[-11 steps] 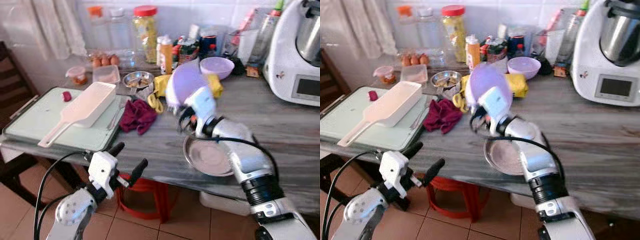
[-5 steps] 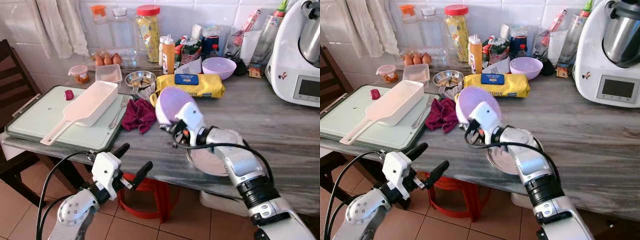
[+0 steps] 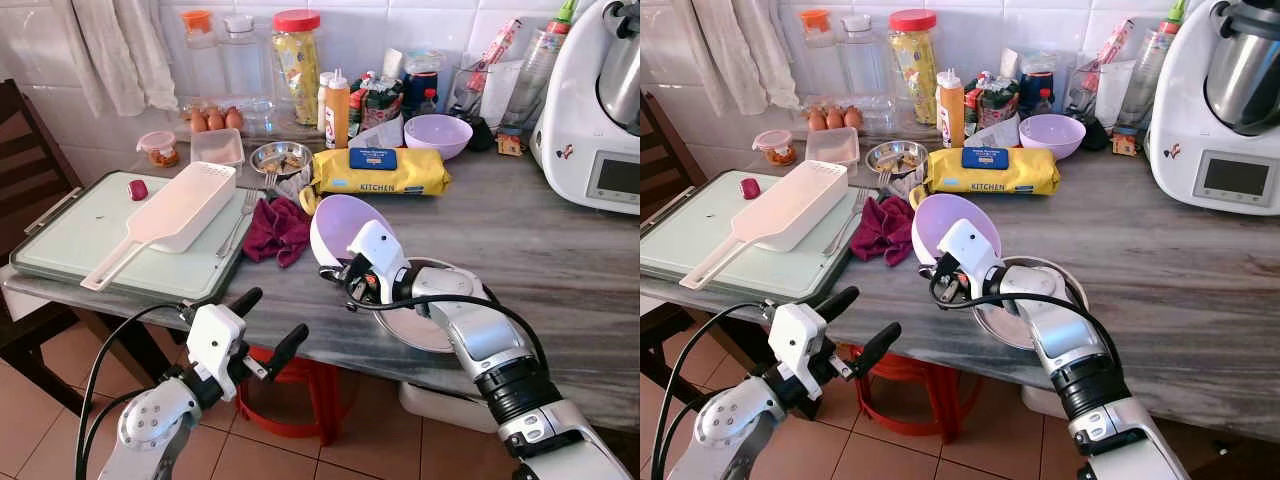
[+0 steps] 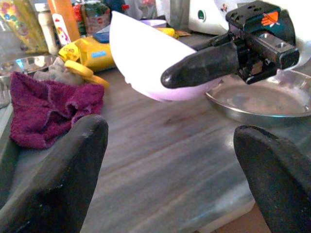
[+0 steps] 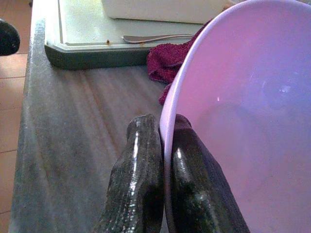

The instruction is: Setting the table

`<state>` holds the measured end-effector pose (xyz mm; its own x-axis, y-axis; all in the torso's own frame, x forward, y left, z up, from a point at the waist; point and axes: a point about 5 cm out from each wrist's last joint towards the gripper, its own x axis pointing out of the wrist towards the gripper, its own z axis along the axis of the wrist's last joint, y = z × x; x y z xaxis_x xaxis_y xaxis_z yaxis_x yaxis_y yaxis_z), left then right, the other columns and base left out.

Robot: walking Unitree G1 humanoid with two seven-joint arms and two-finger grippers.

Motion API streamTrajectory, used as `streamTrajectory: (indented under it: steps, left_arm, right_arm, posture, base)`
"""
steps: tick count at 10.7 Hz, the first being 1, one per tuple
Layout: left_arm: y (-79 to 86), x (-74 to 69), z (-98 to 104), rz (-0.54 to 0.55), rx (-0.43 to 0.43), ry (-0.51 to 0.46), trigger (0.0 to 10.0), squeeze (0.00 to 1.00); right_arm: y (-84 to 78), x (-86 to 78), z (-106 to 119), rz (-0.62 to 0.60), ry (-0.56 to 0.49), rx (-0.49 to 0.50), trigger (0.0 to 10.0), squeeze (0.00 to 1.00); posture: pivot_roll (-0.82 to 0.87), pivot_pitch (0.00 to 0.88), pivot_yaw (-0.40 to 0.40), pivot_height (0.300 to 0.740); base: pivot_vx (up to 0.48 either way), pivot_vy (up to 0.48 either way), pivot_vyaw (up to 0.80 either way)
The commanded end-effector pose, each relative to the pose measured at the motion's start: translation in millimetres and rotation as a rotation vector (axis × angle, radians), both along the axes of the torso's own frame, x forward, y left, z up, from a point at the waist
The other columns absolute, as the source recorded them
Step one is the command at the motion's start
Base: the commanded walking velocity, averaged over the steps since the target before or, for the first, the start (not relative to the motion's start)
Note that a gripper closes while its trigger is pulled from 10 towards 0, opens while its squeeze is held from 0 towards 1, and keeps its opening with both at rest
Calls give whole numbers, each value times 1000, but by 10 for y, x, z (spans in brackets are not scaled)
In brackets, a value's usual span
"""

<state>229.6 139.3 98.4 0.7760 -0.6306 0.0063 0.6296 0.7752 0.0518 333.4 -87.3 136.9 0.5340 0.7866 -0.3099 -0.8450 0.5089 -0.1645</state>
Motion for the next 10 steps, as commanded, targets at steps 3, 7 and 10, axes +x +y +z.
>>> streamTrajectory:
  steps: [3,7,10]
  left_arm:
    - [-12,19,23,-12,5,-5,10000,0]
    - [-26,17,-5,-10,6,3,10000,0]
    - [-33,17,-7,-11,5,7,10000,0]
  right_arm:
    - [47,-48,-22,37,-5,-25,10000,0]
    - [128,-73,-58,62,-21,-28,10000,0]
    - [88,-85,-73,65,-17,-41,10000,1000]
  posture:
    - [8,0,51,740]
    - [14,0,47,740]
    - [7,0,49,740]
  base:
    - [0,0,0]
    - [0,0,0]
    - [0,0,0]
